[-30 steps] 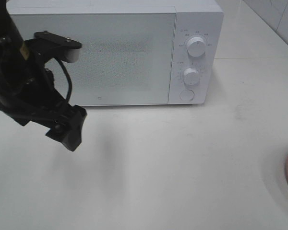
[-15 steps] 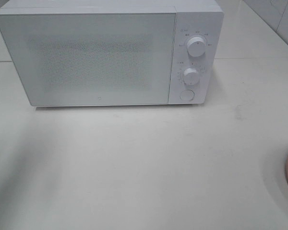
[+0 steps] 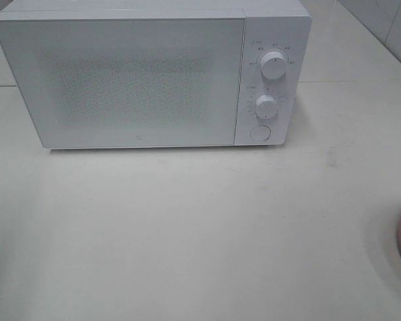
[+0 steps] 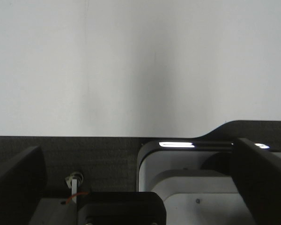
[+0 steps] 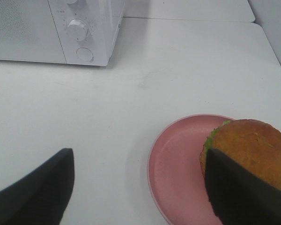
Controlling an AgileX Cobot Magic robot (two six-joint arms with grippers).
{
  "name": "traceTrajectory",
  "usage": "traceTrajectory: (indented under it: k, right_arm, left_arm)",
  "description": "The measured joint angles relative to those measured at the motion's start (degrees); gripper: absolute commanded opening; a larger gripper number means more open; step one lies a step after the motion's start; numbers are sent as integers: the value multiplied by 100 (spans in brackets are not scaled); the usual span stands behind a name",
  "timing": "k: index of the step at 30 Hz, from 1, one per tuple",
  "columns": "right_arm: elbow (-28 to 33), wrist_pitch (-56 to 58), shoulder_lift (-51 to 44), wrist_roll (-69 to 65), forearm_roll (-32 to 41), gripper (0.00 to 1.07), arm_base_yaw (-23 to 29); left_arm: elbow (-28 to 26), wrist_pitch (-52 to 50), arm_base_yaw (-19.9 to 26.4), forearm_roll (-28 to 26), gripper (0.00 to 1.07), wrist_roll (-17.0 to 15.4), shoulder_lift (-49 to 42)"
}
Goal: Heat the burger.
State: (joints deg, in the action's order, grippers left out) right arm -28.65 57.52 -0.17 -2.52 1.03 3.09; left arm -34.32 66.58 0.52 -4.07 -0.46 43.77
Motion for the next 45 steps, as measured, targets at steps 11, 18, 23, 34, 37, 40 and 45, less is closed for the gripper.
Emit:
traceTrajectory:
  k: [11, 18, 23, 34, 37, 40, 45]
  right_arm:
    - [0, 0, 0, 0, 0, 75, 0]
    - [0, 0, 0, 0, 0, 75, 0]
    - [0, 0, 0, 0, 0, 75, 0]
    - [0, 0, 0, 0, 0, 75, 0]
    - [0, 0, 0, 0, 0, 75, 0]
    - [0, 0, 0, 0, 0, 75, 0]
    - [0, 0, 0, 0, 0, 75, 0]
  left_arm:
    - [413, -367, 0, 309, 100, 6, -2653]
    - [441, -430, 0, 332, 100, 6, -3661]
    - [470, -441, 0, 252, 100, 6, -4246]
    - [470, -447, 441, 218, 100, 0, -4406]
    - [470, -447, 447, 218, 100, 0, -4406]
    - [470, -447, 447, 218, 100, 0, -4406]
    - [470, -447, 447, 218, 100, 0, -4406]
